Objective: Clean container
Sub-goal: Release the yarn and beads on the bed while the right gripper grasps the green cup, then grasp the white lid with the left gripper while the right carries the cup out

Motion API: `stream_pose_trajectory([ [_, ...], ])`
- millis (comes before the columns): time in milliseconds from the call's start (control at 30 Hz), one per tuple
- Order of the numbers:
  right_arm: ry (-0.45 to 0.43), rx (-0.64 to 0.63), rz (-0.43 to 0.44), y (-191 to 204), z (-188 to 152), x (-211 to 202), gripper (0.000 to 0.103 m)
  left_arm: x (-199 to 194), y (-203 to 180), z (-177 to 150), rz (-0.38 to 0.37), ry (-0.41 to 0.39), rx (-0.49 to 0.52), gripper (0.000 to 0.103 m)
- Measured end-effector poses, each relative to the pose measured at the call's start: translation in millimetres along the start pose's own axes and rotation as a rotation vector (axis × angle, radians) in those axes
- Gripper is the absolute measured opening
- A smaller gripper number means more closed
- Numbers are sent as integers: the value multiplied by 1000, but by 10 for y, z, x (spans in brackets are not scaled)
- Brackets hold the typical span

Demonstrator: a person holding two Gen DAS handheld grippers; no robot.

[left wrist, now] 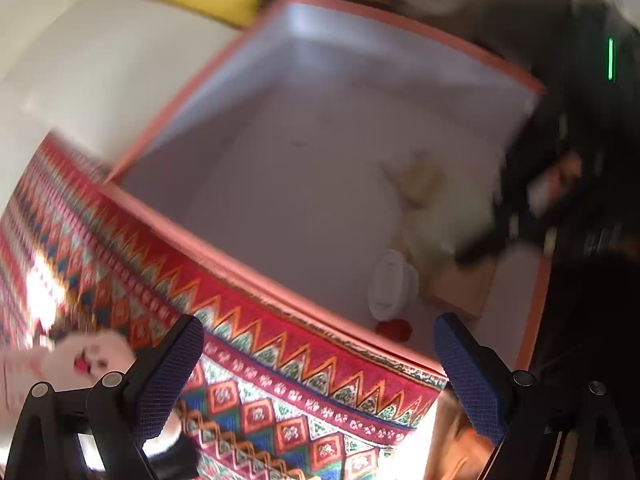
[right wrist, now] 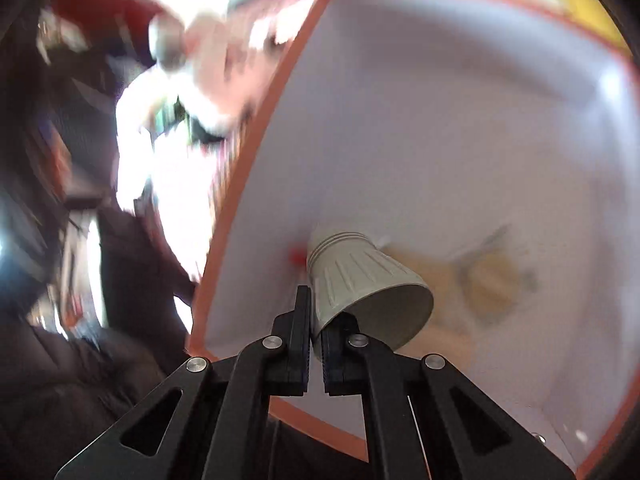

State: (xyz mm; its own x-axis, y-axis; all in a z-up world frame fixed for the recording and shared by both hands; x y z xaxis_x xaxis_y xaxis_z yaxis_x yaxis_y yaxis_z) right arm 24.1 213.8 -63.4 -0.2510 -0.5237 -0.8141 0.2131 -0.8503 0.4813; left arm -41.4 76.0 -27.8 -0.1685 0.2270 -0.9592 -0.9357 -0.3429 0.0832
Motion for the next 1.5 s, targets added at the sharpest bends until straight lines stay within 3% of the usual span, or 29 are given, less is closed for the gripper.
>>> stream_pose_trajectory([
  [100,-254,81,64,-168,-163,-662,4,298,-332,267,3,94,165,95],
  [167,-368,118,85,-251,-331,-990,4,540,-535,402,5,171,263,95],
  [300,-510,169,146,-405,-723,-1473,4,1100,-816,542,27,350,418,95],
  [367,-543,179,170,-387,-855,-1541,4,1251,-854,593,-49,406,439,97],
  [567,-616,207,227,-352,-1175,-1554,5,1570,-481,873,-159,484,180,97],
  [633,-636,215,247,-346,-1257,-1519,6,1744,-206,870,-184,545,-2,97],
  [700,-650,224,265,-334,-1290,-1452,6,1923,-3,791,-85,613,-83,98],
  [767,-660,230,281,-366,-1302,-1415,7,2063,-5,653,-43,724,-86,88],
  [867,-669,244,287,-437,-1351,-1363,9,2043,-214,599,-80,749,-35,86],
  [933,-669,260,288,-506,-1359,-1325,9,2062,-285,559,-51,776,15,84],
  [1033,-662,276,277,-584,-1345,-1242,9,2040,-248,543,-49,794,19,80],
  [1100,-665,273,276,-585,-1345,-1204,9,1988,-231,524,-58,789,19,66],
  [1267,-683,262,269,-551,-1314,-1130,9,1714,-133,601,-81,690,-25,65],
  [1367,-695,252,256,-450,-1283,-1160,9,1363,-30,741,-150,563,-93,65],
  [1500,-689,203,216,-161,-1164,-1203,9,559,145,900,-242,336,-160,65],
])
Point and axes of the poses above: each gripper's, at about its wrist camera, not at the fingertips, and x roughly the way its jaws point, y to its left, z to its top, the point moved 2 cm from there along x, roughly the way its jaws point, and after that the axes turned 2 degrees about y, right-handed, at the moved point
